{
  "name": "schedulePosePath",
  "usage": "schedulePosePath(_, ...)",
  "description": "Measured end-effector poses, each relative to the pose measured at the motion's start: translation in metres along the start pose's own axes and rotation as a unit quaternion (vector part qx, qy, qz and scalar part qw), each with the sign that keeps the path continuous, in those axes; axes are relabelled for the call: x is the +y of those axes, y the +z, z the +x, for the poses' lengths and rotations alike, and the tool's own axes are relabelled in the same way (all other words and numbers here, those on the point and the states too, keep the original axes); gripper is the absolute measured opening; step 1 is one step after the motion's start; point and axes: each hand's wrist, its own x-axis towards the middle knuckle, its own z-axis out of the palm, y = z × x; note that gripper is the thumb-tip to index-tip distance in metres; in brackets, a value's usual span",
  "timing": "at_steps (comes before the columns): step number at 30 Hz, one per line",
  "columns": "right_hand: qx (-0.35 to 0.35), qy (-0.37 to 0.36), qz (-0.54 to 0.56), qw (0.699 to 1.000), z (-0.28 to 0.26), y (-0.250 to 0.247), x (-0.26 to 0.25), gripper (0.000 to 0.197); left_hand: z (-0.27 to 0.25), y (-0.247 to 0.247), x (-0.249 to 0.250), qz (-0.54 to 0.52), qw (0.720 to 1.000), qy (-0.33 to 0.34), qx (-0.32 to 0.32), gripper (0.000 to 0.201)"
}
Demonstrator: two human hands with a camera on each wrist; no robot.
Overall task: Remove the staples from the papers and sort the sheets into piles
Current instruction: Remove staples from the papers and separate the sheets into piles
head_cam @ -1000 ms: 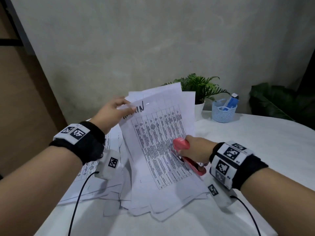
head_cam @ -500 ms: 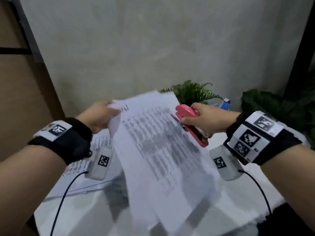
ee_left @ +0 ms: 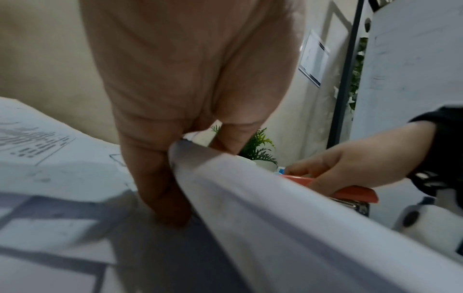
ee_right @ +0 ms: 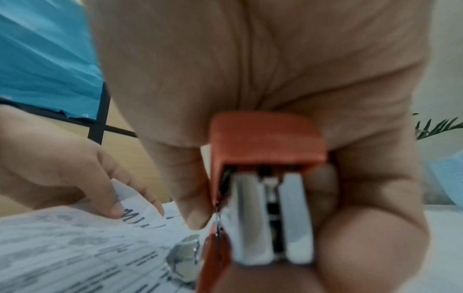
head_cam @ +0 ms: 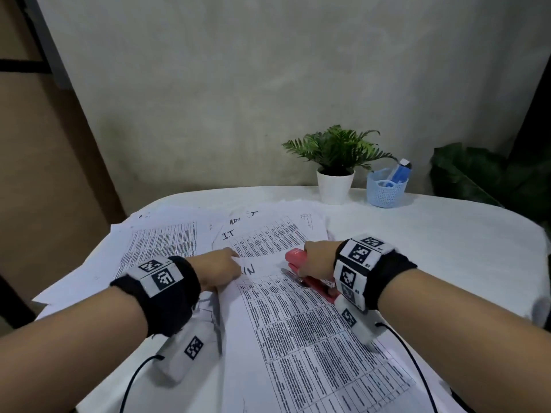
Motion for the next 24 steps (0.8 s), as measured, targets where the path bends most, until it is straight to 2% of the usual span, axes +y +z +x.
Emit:
schedulePosePath(4,-0.002,0.002,-0.037,0.999,0.012,0.004,-0.002,0.044,-0.005,-0.002,0.0,0.1,0.994,0.008,-0.034,0.054)
schedulePosePath(8,0.012,0.014,-0.023,1.0,0.028,0.013,0.001,0.044,-0.006,-0.007,0.001,0.15,0.988,0.024,0.003,0.058)
schedulePosePath(12,0.026,0.018,-0.043,0.999,0.033,0.016,0.005,0.041,-0.003,-0.01,-0.002,0.177,0.984,0.007,0.018,0.069)
schedulePosePath(16,0.05,0.008,-0.113,0.992,0.042,0.02,0.008,0.024,-0.005,-0.013,-0.002,0.301,0.953,-0.001,0.031,0.085)
schedulePosePath(19,0.048,0.016,-0.099,0.994,0.06,0.025,0.014,0.026,-0.008,-0.012,0.006,0.343,0.938,0.033,0.026,0.074)
schedulePosePath(21,0.051,0.024,-0.107,0.993,0.046,0.021,0.006,0.032,-0.009,-0.007,0.012,0.357,0.93,0.087,0.002,0.066)
schedulePosePath(24,0.056,0.019,-0.083,0.995,0.041,0.022,0.006,0.031,-0.013,0.002,0.023,0.388,0.907,0.129,-0.101,0.072)
